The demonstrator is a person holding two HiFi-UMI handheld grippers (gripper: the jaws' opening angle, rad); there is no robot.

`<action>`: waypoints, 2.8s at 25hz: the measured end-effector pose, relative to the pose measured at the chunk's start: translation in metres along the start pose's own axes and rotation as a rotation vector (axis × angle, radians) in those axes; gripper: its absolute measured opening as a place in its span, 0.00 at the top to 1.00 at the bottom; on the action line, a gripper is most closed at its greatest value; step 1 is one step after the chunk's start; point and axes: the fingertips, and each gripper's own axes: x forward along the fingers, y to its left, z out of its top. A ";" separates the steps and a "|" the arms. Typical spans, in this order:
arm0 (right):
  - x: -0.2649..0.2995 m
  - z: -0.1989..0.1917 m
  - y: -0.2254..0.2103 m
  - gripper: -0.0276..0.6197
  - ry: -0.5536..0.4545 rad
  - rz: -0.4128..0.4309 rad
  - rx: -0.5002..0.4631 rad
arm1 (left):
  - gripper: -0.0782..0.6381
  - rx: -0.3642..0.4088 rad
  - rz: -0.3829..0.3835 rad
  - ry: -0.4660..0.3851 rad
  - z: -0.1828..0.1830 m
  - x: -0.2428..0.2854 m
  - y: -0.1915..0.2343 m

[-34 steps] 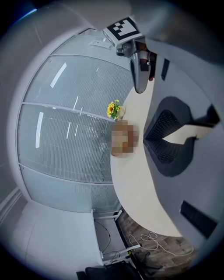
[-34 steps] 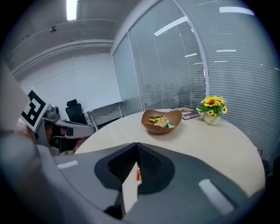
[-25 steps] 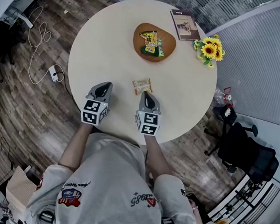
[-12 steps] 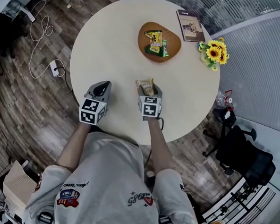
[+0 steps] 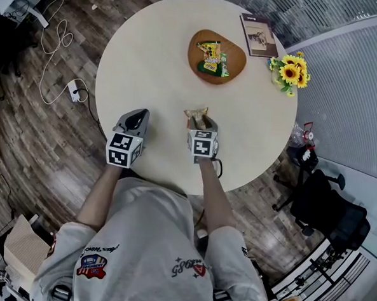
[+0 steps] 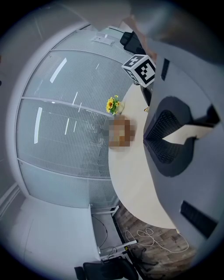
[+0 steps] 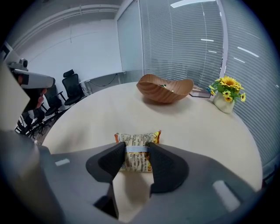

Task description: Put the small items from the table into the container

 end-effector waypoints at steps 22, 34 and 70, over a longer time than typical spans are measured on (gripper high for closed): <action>-0.058 0.176 -0.039 0.71 -0.418 -0.018 0.075 | 0.88 0.019 -0.016 -0.019 0.013 0.007 -0.003; 0.037 0.221 -0.082 0.71 -0.246 -0.077 0.081 | 0.88 0.025 0.046 0.007 0.008 -0.011 0.029; -0.151 0.041 0.081 0.96 -0.375 0.146 0.215 | 0.88 0.088 -0.079 -0.057 0.013 -0.011 -0.065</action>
